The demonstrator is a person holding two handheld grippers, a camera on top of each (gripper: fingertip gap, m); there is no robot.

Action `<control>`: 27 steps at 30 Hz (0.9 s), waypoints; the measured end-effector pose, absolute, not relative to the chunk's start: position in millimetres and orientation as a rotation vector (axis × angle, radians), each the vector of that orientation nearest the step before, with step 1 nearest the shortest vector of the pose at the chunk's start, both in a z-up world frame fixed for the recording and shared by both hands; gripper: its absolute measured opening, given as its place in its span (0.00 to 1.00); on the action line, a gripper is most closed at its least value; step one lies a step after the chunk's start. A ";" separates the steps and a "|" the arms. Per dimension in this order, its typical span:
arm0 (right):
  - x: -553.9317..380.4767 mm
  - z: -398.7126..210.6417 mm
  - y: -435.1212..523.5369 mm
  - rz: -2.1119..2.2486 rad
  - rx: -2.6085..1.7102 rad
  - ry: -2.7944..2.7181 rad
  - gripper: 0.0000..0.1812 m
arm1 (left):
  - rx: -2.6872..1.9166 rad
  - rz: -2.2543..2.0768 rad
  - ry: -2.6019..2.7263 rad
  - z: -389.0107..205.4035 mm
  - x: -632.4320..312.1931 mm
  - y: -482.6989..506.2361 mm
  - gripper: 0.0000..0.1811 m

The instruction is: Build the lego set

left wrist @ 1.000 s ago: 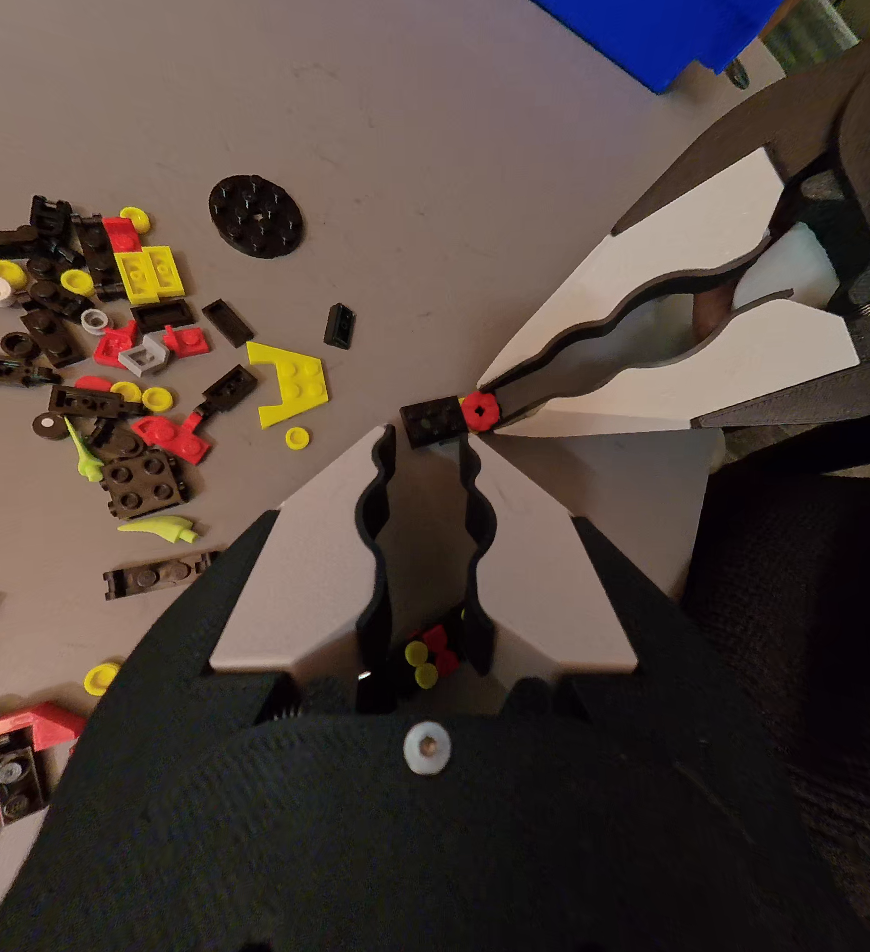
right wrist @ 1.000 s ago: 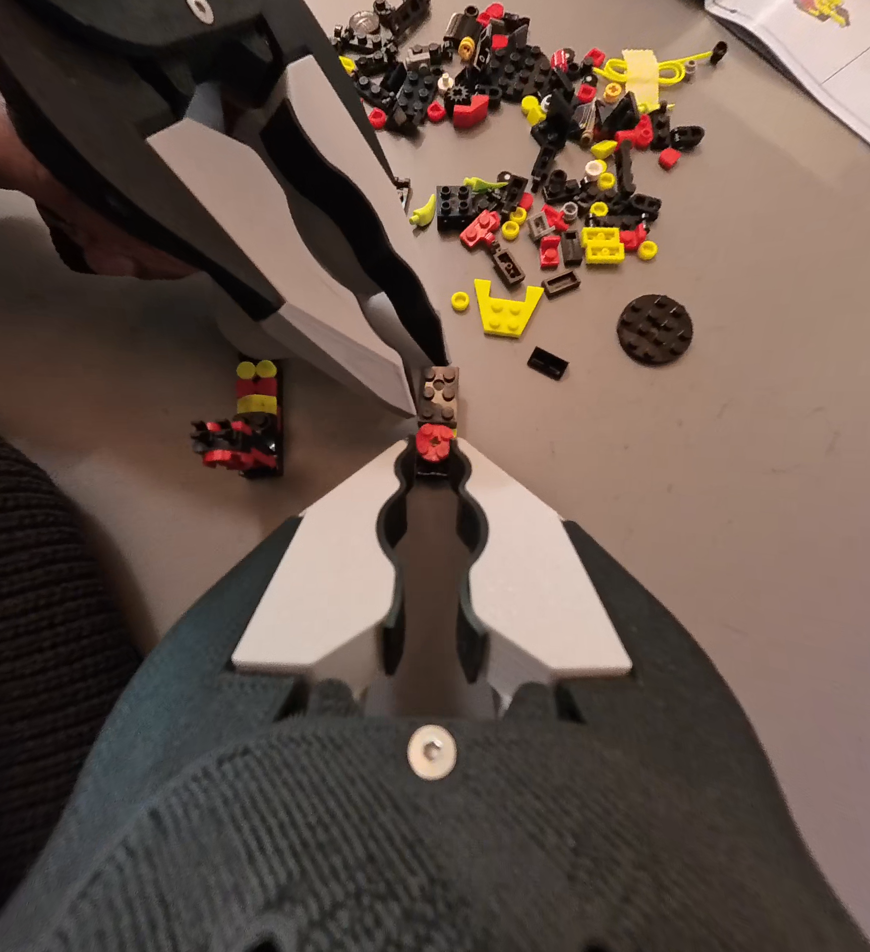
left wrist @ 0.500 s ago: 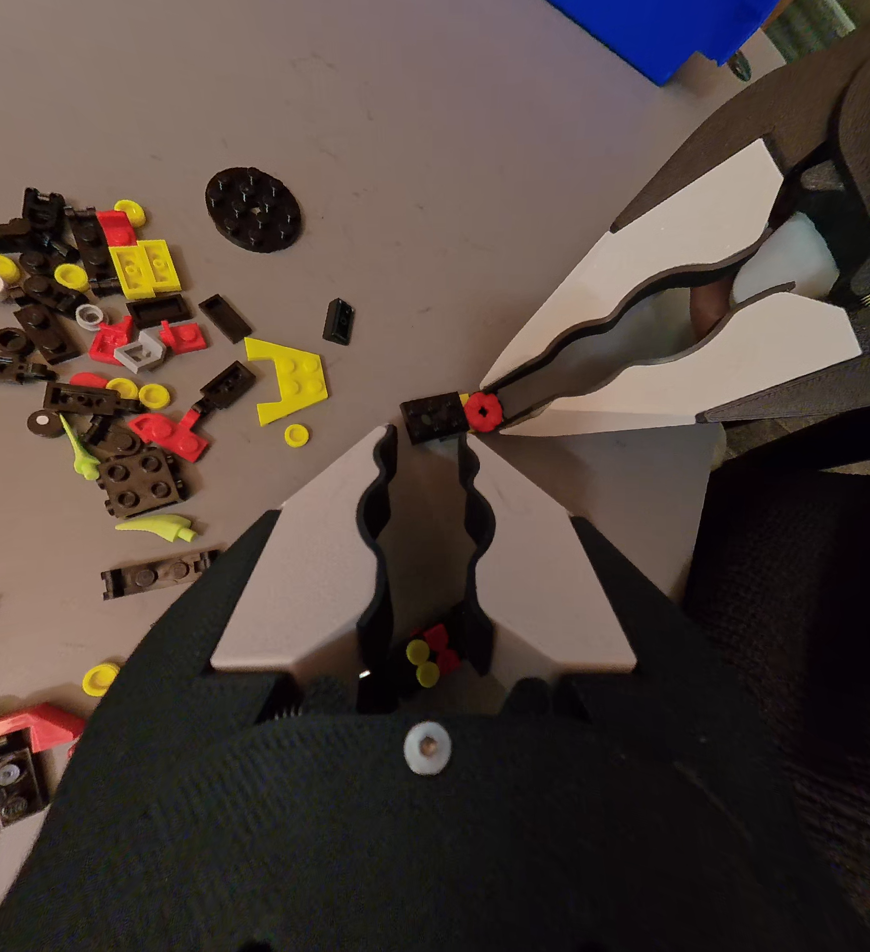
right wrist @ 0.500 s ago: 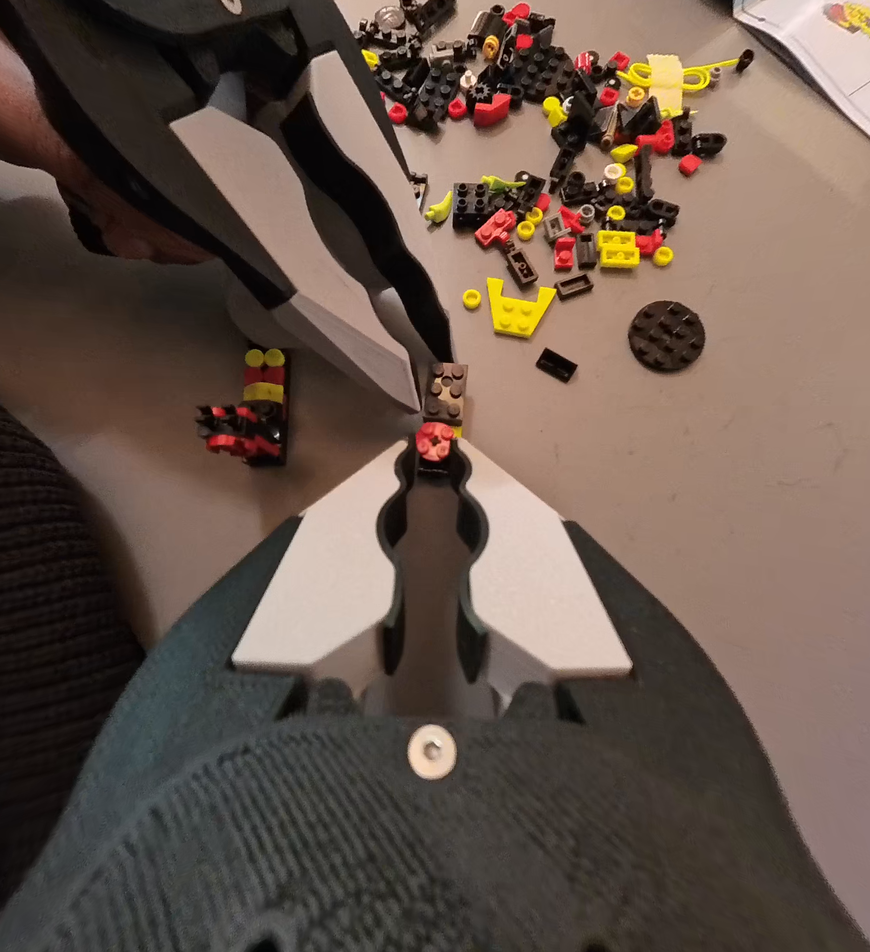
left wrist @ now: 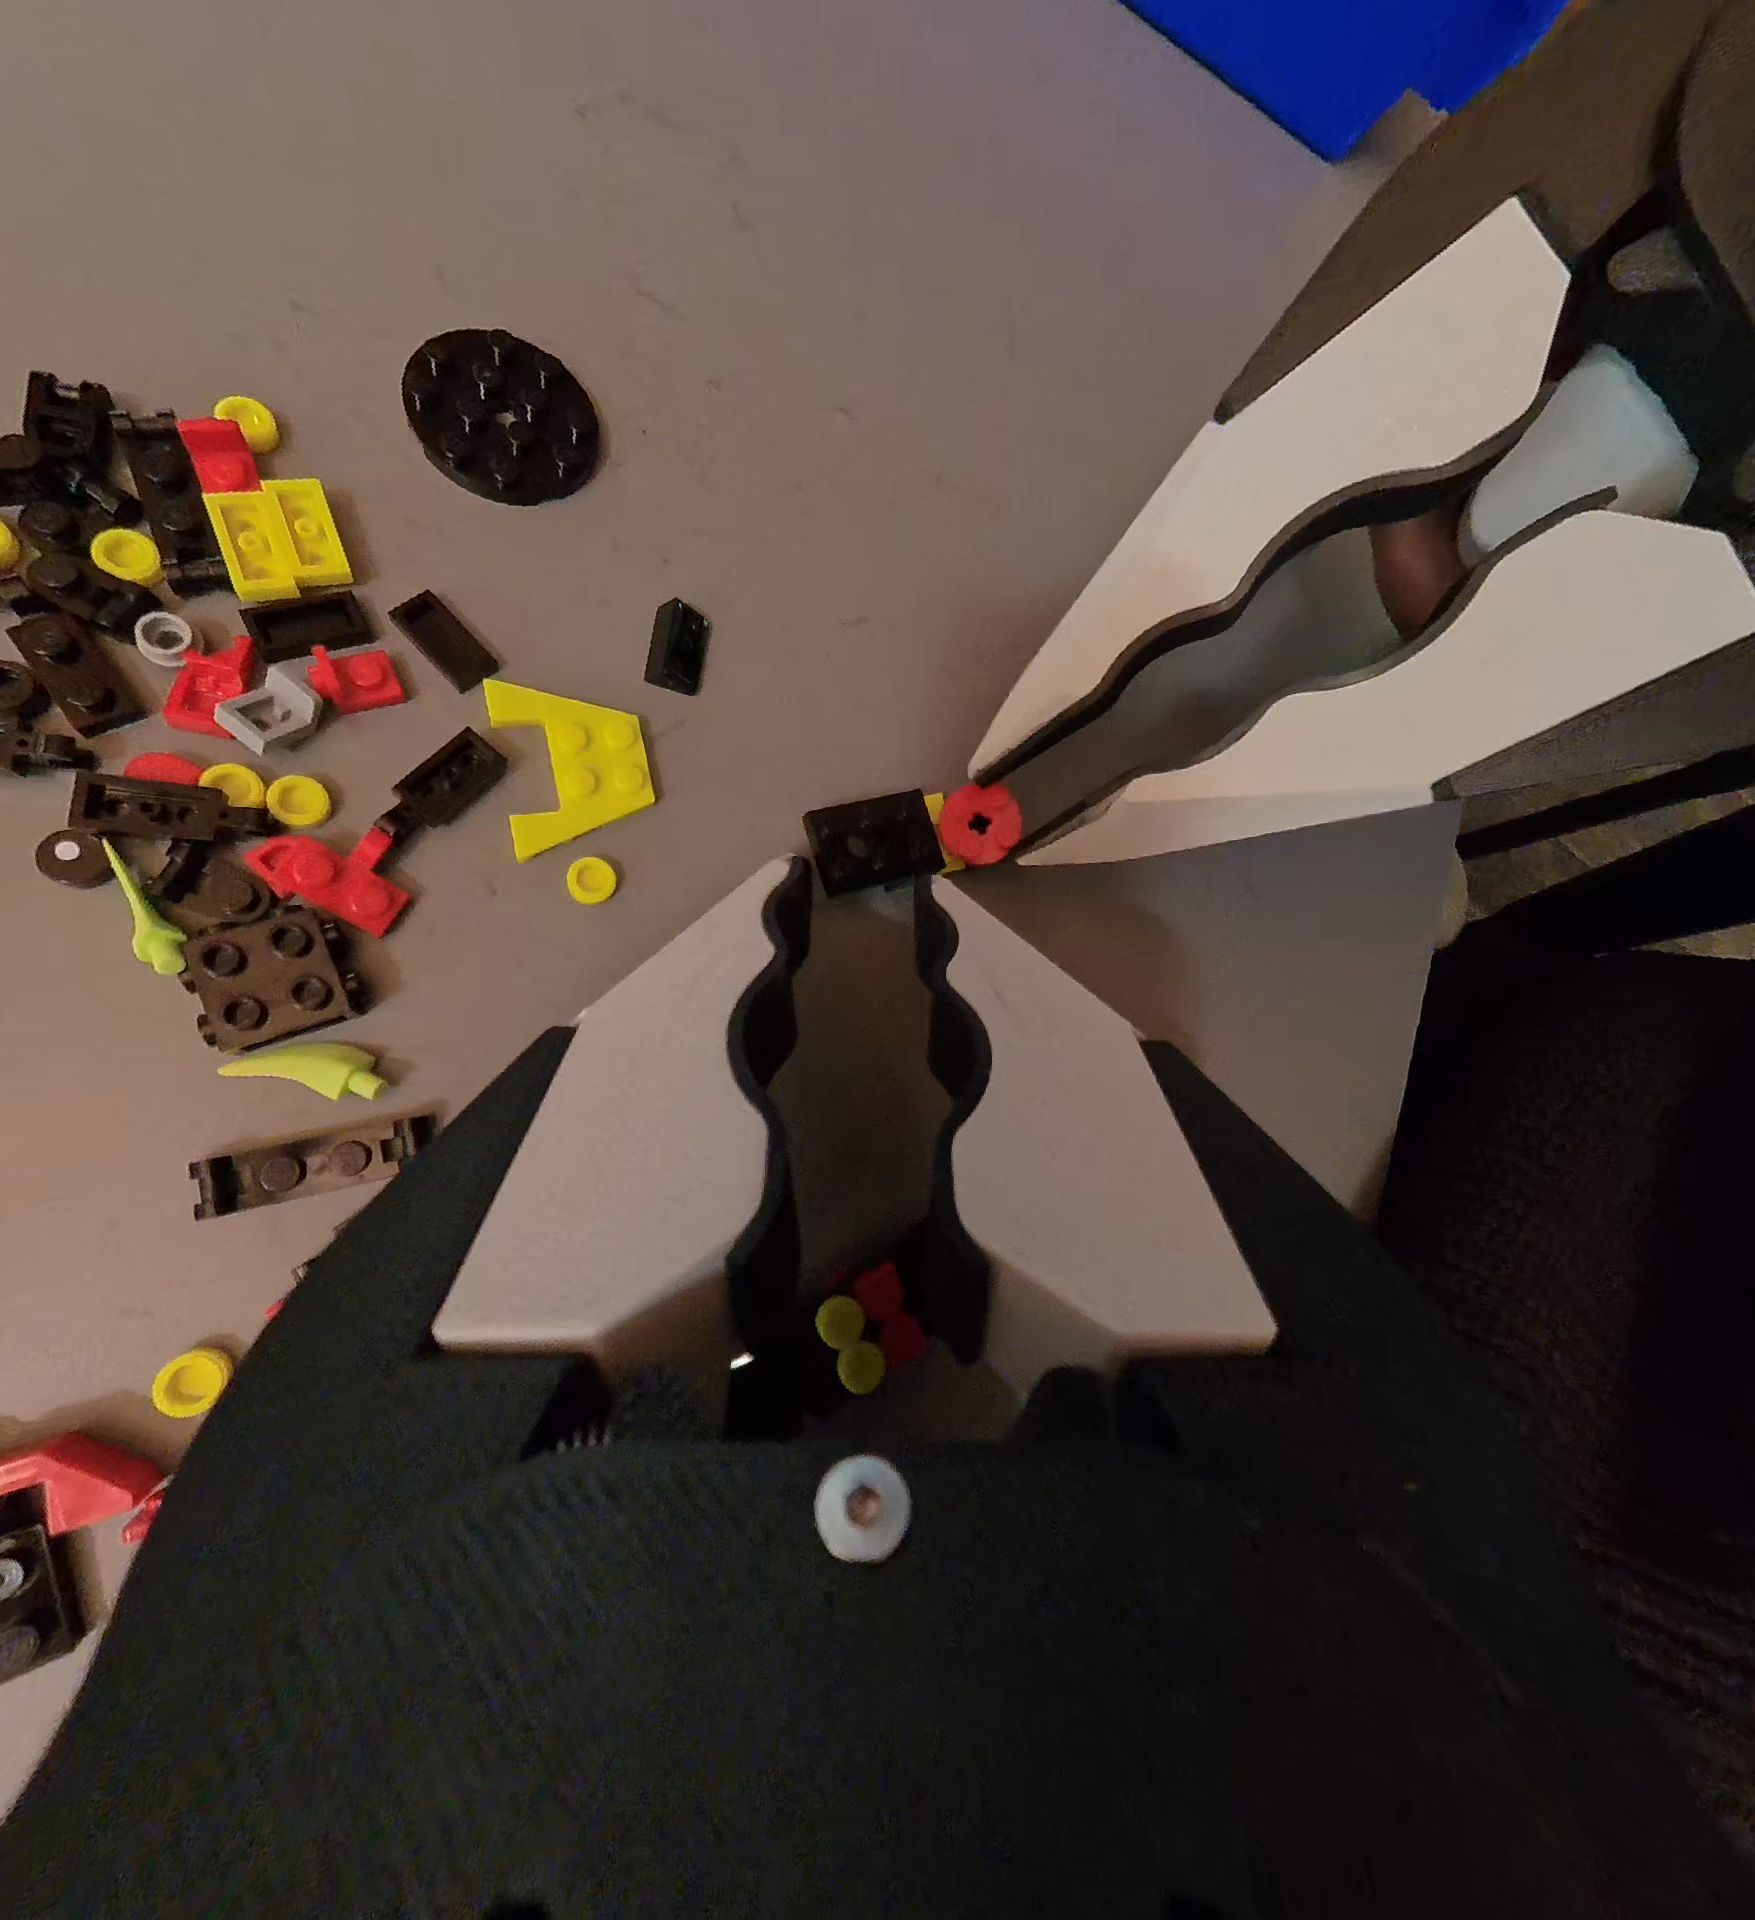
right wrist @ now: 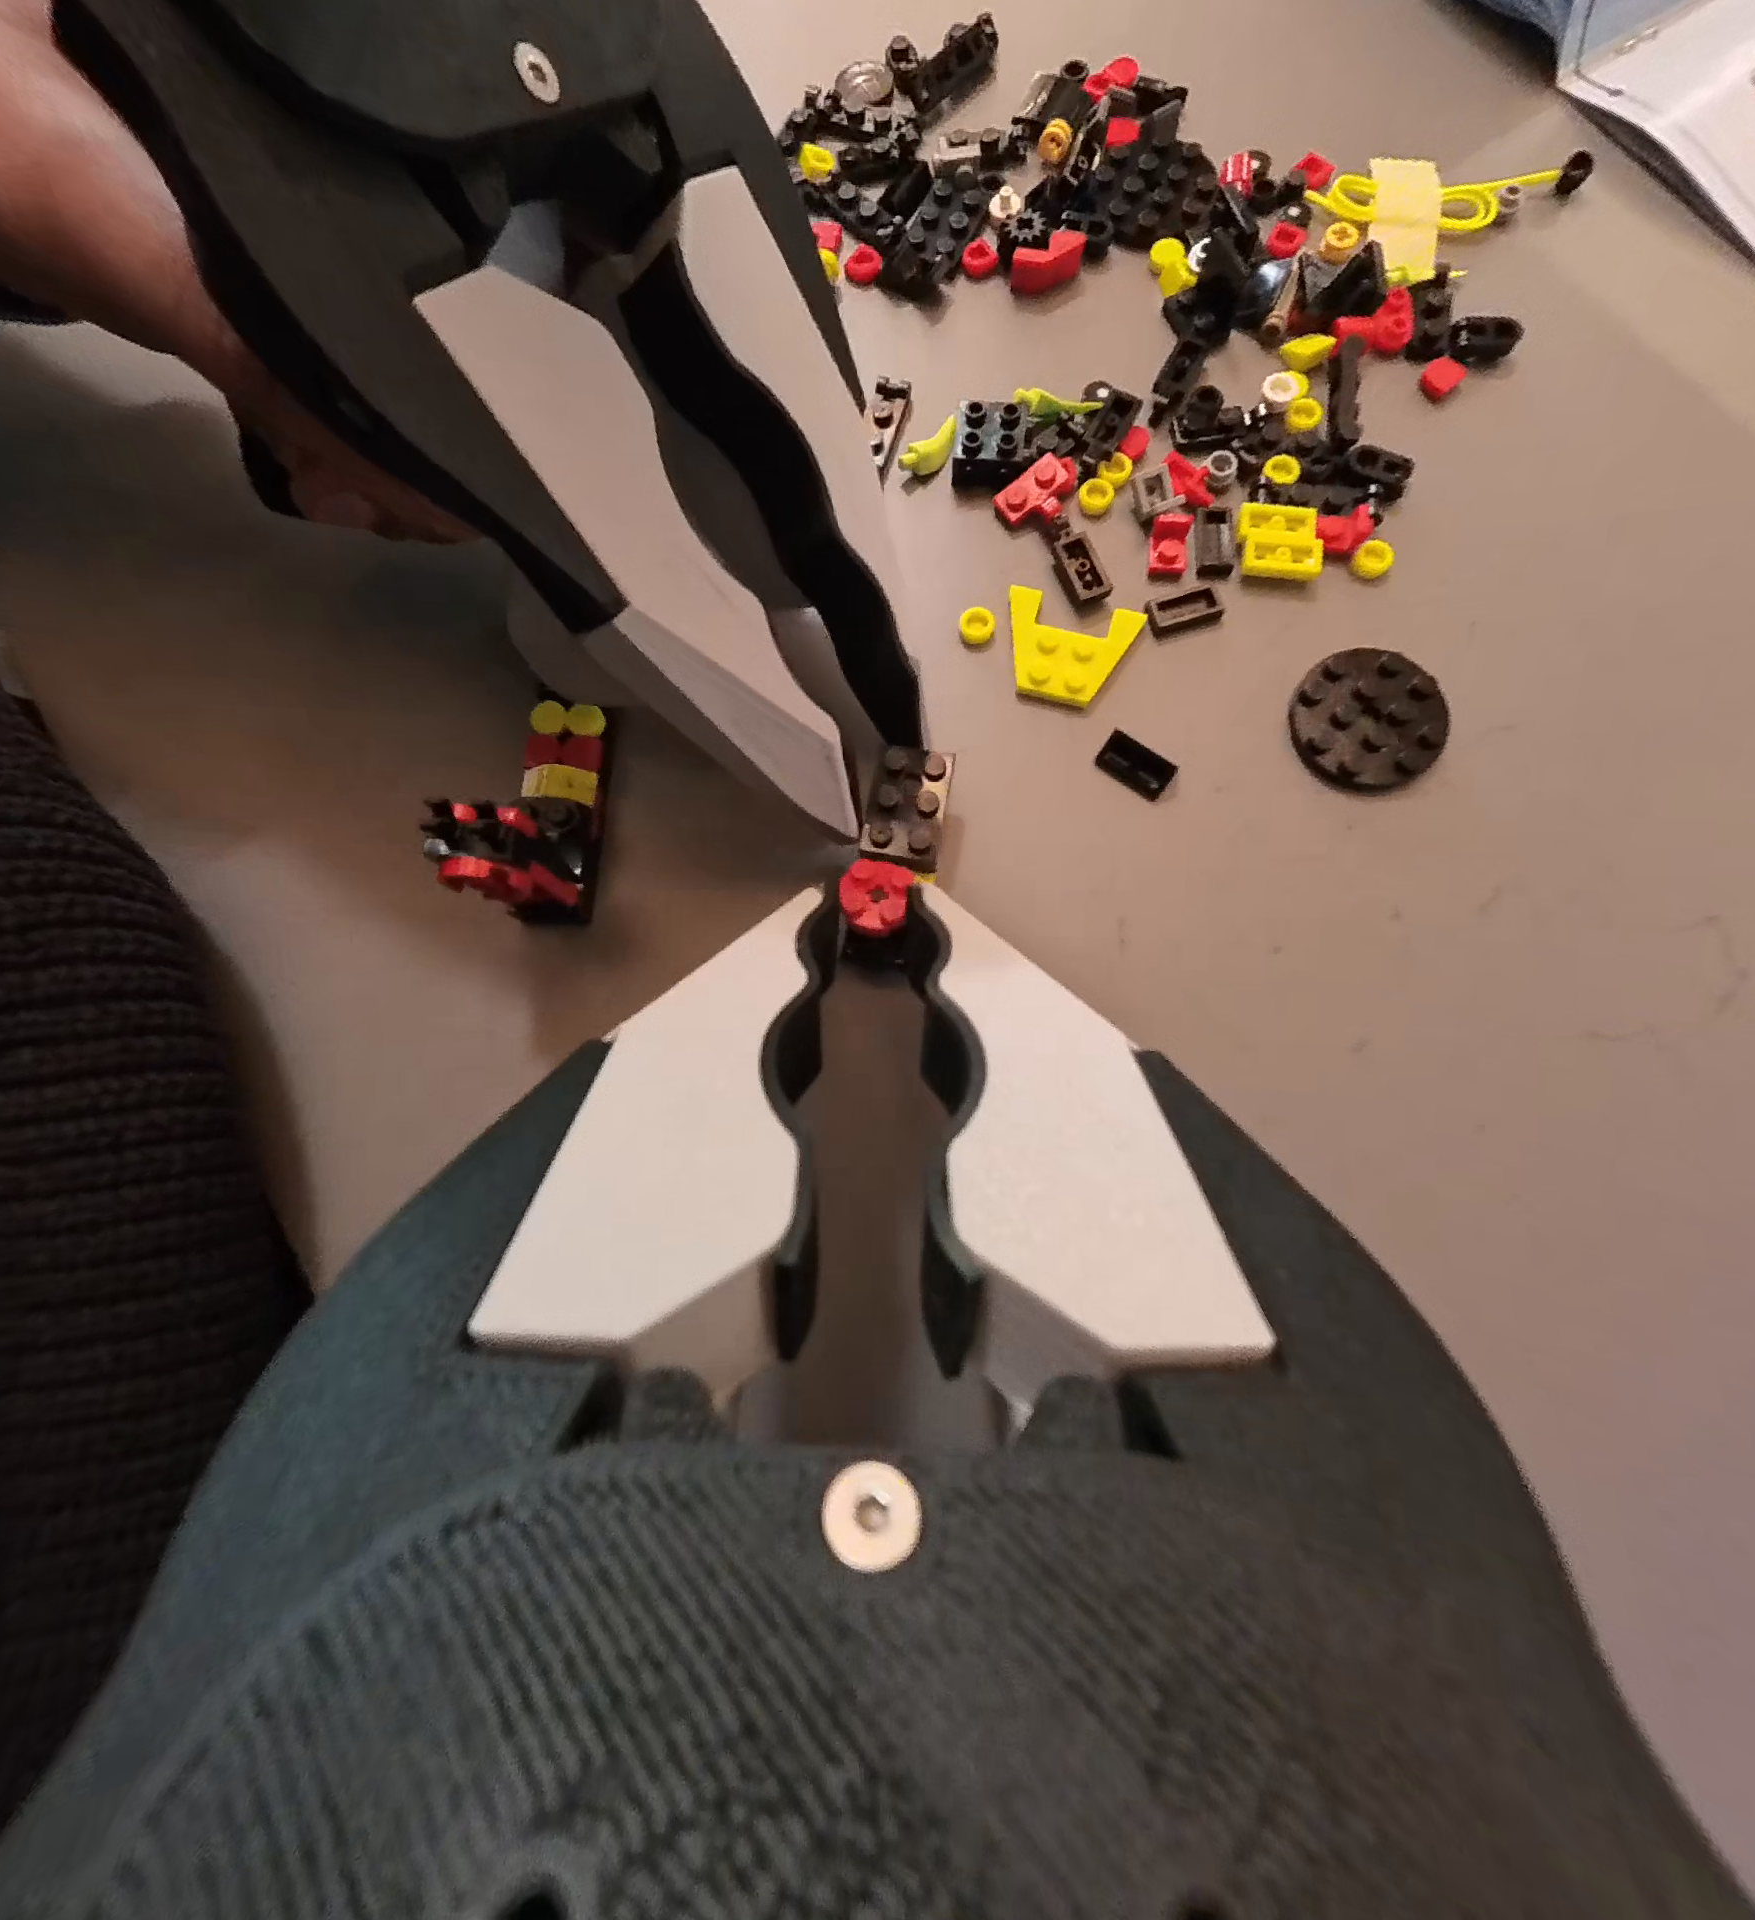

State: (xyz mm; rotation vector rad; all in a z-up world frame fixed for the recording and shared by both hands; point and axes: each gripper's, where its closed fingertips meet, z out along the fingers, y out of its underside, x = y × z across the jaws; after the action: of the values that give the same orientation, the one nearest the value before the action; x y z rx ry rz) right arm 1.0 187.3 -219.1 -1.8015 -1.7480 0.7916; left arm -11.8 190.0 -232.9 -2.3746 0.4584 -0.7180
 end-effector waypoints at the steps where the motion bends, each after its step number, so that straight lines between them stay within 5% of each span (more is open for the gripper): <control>1: 1.0 -219.5 188.0 0.788 -1.797 -1.754 0.06 | -2.375 -0.718 0.460 -232.9 -11.6 189.8 0.10; 27: -2.6 -213.1 192.0 0.781 -1.752 -1.762 0.09 | -2.377 -0.723 0.453 -233.0 -12.4 190.1 0.10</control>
State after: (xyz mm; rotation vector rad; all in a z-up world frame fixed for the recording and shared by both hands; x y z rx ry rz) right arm -2.6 192.0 -213.1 -1.7517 -1.7617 0.7814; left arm -12.4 190.1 -233.0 -2.3771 0.4527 -0.7234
